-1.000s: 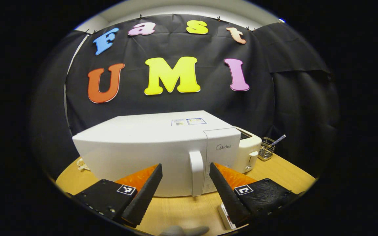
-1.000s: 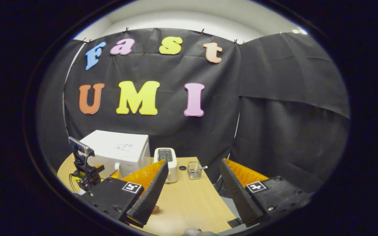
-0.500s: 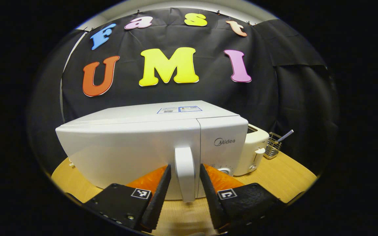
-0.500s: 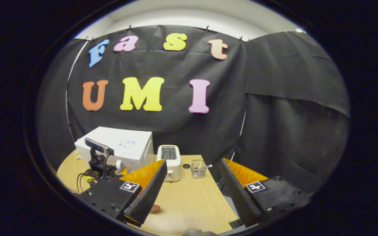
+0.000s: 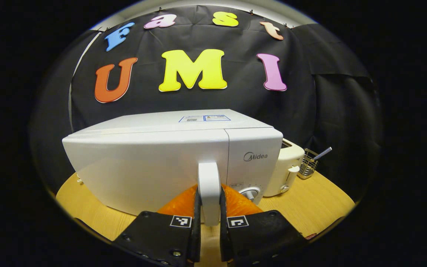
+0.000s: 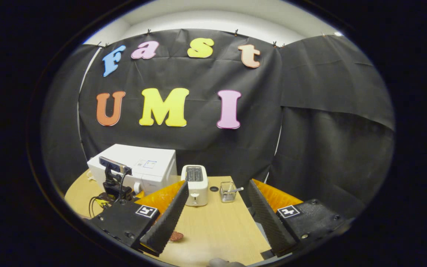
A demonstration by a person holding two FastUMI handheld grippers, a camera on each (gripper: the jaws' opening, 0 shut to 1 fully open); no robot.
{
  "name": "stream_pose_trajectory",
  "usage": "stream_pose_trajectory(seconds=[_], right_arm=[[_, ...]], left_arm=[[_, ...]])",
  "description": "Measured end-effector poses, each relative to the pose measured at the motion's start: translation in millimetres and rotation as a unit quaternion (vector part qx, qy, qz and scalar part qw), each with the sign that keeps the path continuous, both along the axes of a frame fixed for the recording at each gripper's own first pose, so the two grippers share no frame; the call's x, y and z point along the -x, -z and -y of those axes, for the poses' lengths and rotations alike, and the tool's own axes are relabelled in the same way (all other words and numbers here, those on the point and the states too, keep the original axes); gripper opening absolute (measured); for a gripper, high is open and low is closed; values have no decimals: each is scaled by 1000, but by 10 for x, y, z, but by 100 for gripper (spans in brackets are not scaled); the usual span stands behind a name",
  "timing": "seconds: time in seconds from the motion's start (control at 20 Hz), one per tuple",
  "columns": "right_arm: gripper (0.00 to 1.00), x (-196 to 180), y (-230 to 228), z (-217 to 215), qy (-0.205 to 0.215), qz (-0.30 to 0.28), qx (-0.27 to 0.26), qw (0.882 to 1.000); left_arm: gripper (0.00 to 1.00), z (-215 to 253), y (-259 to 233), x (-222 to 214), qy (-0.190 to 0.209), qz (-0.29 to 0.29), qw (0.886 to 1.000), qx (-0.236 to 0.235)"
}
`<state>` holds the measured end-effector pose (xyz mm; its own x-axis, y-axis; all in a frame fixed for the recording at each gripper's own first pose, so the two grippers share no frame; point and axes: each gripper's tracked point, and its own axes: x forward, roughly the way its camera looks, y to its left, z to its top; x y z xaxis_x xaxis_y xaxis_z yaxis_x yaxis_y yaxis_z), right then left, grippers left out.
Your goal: Open the microwave oven with the left hand, put the food in, and close the microwave oven.
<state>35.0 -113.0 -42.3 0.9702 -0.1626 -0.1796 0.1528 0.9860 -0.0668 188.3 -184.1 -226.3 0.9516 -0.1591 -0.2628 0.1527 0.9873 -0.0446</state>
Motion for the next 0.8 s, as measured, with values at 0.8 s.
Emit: stream_pose_trajectory(seconds=[0.8], right_arm=[[100,193,17,-346,-50,2,18,999]], left_arm=[[16,-338,45,984,37,1,999,-18]])
